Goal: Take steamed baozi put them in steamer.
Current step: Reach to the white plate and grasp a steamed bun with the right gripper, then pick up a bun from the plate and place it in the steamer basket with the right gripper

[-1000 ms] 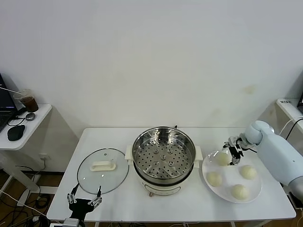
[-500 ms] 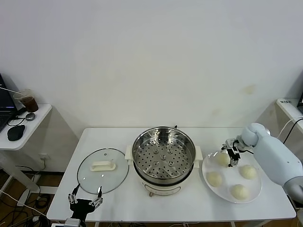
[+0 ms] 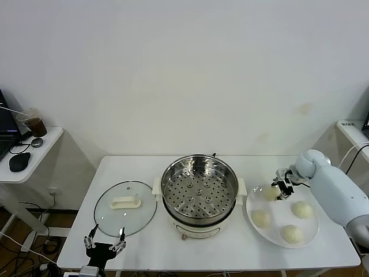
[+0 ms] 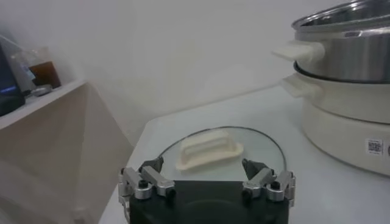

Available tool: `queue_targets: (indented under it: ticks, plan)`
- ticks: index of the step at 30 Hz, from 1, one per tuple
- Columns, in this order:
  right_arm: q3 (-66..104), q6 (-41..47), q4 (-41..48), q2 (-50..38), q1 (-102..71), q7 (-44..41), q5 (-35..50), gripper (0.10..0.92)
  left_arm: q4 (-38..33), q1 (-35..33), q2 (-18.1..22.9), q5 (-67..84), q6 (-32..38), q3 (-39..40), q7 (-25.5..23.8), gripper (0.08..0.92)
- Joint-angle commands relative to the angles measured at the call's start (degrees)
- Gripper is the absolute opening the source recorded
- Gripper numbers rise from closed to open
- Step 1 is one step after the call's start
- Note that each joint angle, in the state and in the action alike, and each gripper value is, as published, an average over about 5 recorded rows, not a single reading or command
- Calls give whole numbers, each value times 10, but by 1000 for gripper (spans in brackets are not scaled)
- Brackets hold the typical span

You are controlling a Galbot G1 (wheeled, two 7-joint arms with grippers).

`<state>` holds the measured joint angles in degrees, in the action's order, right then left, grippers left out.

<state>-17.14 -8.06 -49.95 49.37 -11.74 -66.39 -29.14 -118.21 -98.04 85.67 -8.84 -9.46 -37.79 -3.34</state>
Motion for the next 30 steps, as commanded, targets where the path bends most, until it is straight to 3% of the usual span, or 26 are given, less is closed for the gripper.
queue_targets:
  ticks: [1, 10, 17, 25, 30]
  plan:
    - [-4, 0, -10, -4, 7, -1, 14, 477, -1, 1, 1, -1, 0, 3, 1, 823]
    - [-96, 8, -46, -17, 131, -17, 130, 467, -5, 7, 4, -4, 1, 8, 4, 823]
    - [-226, -19, -31, 43, 296, -25, 251, 467, -8, 12, 2, -3, 2, 10, 7, 823]
    - [-298, -215, 37, 153, 372, -54, 367, 468, -15, 11, 1, -2, 1, 12, 8, 823]
    - [-325, -289, -2, 174, 381, -53, 363, 474, -15, 10, 3, -2, 1, 10, 9, 823]
